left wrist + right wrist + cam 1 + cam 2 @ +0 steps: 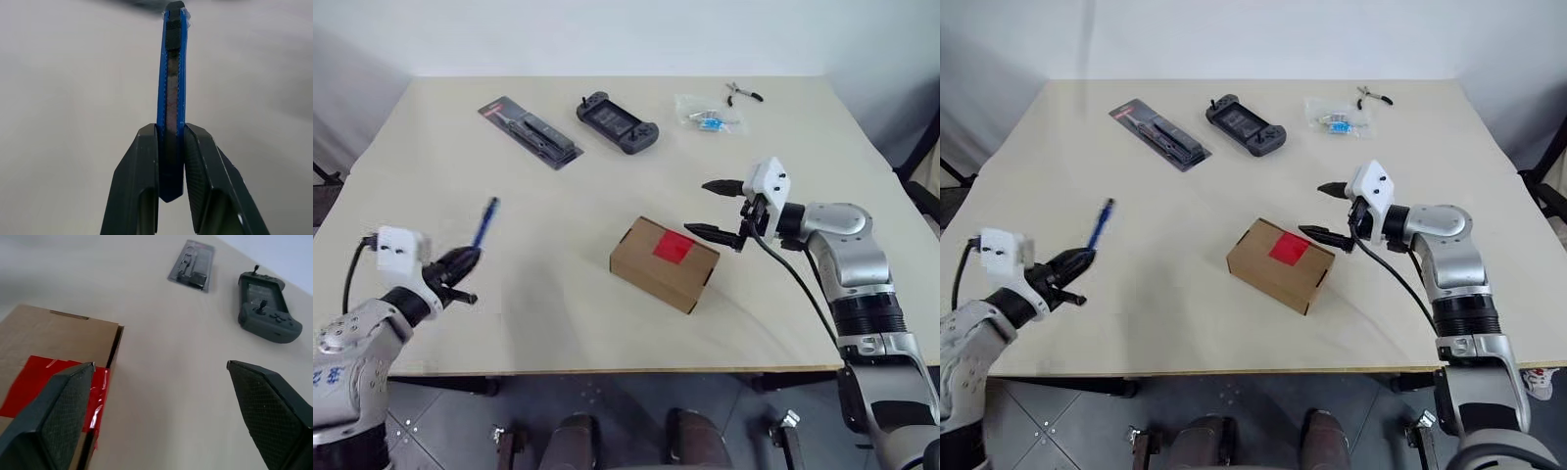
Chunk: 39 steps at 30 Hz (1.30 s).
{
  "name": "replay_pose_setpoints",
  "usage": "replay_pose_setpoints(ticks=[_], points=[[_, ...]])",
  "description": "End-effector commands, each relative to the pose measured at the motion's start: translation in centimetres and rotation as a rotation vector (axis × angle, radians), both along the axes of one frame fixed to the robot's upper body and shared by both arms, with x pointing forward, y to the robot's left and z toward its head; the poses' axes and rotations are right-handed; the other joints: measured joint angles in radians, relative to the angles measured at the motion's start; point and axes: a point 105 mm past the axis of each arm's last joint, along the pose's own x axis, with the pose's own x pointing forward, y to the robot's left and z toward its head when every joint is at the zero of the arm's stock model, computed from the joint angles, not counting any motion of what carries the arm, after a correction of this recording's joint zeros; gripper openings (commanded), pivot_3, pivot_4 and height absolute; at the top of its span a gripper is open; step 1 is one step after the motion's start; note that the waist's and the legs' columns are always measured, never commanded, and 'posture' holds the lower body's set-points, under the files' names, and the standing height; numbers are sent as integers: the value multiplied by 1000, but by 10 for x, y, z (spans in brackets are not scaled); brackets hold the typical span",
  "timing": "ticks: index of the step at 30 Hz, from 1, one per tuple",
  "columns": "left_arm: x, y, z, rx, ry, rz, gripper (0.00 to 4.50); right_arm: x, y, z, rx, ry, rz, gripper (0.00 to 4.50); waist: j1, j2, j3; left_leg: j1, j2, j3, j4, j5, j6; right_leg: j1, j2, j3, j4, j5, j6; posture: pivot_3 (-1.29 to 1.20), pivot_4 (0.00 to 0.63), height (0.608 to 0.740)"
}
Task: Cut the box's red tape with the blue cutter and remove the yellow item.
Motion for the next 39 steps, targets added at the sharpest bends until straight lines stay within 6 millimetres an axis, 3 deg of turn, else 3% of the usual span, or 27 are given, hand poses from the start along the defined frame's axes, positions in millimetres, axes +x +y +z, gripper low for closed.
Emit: replay_pose_setpoints(ticks=[1, 4, 7, 11, 13, 16, 18, 26, 39], points=[[-20, -28, 5, 49, -14, -268, 400, -11, 15, 17, -39, -34, 66, 4500, 0, 0, 0, 0, 0, 0, 0, 0, 0, -1, 0, 0, 0, 0, 0, 0, 150, 740], [-31, -40, 0, 108, 13, -416, 400, -22, 33, 25, -49, -20, 118, 4500, 1, 1, 0, -1, 1, 3, 0, 0, 0, -3, 0, 2, 1, 0, -1, 0, 150, 740], [-34, -42, -10, 223, 35, -505, 400, -35, 58, 42, -13, -1, 174, 3914, 1, 1, 1, -4, 1, 6, 0, 0, 1, -9, 0, 4, 5, 0, -1, 0, 150, 740], [-47, -40, -29, 354, 90, -676, 400, -77, 108, 43, -75, 11, 375, 2516, -4, 1, 1, -3, 2, 9, -1, -1, 0, -13, 1, 5, 10, 0, -1, 0, 150, 740], [-49, -39, -33, 369, 103, -719, 400, -86, 122, 42, -93, -12, 418, 1860, -3, 1, 1, -2, 5, 11, -1, -2, -1, -14, 2, 5, 11, 0, -2, 0, 150, 740], [-43, -33, -37, 401, 110, -716, 400, -97, 150, 21, -263, -133, 511, 833, 0, 1, 1, -3, 5, 12, 0, -3, 0, -15, 3, 5, 12, 0, -2, 0, 150, 740], [-41, -31, -38, 419, 109, -717, 400, -98, 157, 10, -336, -189, 536, 132, 0, 1, 1, -3, 5, 13, 1, -4, 0, -17, 2, 6, 13, 0, -2, 0, 150, 740], [-45, -27, -54, 477, 156, -724, 400, -106, 189, -34, -498, -352, 675, 58, -18, 1, 0, -3, 7, 17, 1, -5, 0, -23, 2, 6, 20, 0, -2, 0, 150, 740], [-31, -22, -65, 611, 70, -629, 400, -98, 173, -78, -649, -442, 822, 58, -24, 0, 0, -2, 8, 20, 1, -5, -1, -24, 2, 6, 22, 0, -3, 0, 150, 740]])
